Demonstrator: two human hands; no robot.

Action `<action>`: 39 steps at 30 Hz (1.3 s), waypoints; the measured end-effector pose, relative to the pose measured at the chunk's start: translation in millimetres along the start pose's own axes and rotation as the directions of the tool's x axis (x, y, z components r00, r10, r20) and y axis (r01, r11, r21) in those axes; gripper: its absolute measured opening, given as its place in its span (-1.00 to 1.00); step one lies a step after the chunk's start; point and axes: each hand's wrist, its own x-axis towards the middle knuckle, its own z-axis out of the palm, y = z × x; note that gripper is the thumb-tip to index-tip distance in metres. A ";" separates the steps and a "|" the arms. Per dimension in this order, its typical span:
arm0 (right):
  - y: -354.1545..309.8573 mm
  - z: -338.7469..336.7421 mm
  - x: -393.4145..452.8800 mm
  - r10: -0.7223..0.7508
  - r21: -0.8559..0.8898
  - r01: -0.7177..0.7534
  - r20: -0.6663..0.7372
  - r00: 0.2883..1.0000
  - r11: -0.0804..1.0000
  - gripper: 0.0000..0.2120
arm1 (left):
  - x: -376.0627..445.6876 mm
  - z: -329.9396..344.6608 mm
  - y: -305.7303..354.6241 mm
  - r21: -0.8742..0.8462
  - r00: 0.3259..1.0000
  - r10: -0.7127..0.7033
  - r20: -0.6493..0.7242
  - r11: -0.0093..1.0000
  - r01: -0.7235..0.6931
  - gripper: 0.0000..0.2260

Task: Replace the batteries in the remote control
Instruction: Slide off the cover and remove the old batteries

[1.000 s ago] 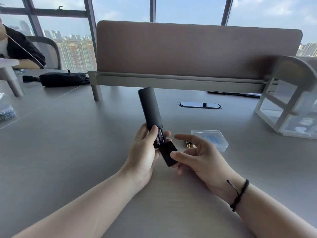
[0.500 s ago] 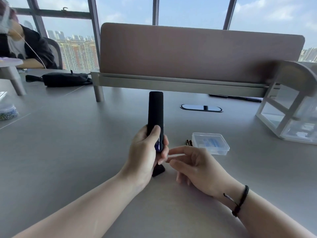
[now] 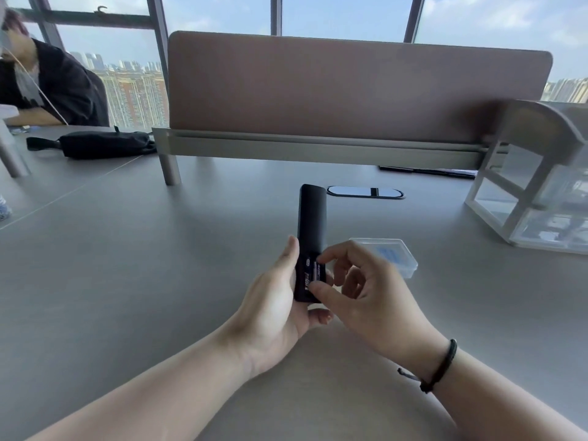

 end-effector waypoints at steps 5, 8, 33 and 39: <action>-0.1 1.3 -1.1 0.017 -0.051 -0.015 0.042 0.999 0.999 -0.75 | 4.7 -4.7 0.9 0.171 0.993 0.068 -0.098 0.984 -0.050 -0.43; -1.5 2.6 -2.9 0.004 -0.054 0.000 0.070 0.998 0.999 -0.74 | 5.4 -9.2 1.1 0.410 0.977 0.195 -0.091 0.901 -0.142 -0.29; -7.2 2.0 1.5 0.058 0.066 -0.063 0.077 0.995 0.996 -0.78 | 0.7 -5.5 -1.4 0.239 0.997 0.069 0.016 0.968 -0.071 -0.44; -9.8 2.1 -0.7 0.026 0.085 -0.026 0.000 1.000 0.996 -0.73 | 1.2 -1.7 -0.6 0.262 0.994 0.086 -0.070 0.963 -0.065 -0.59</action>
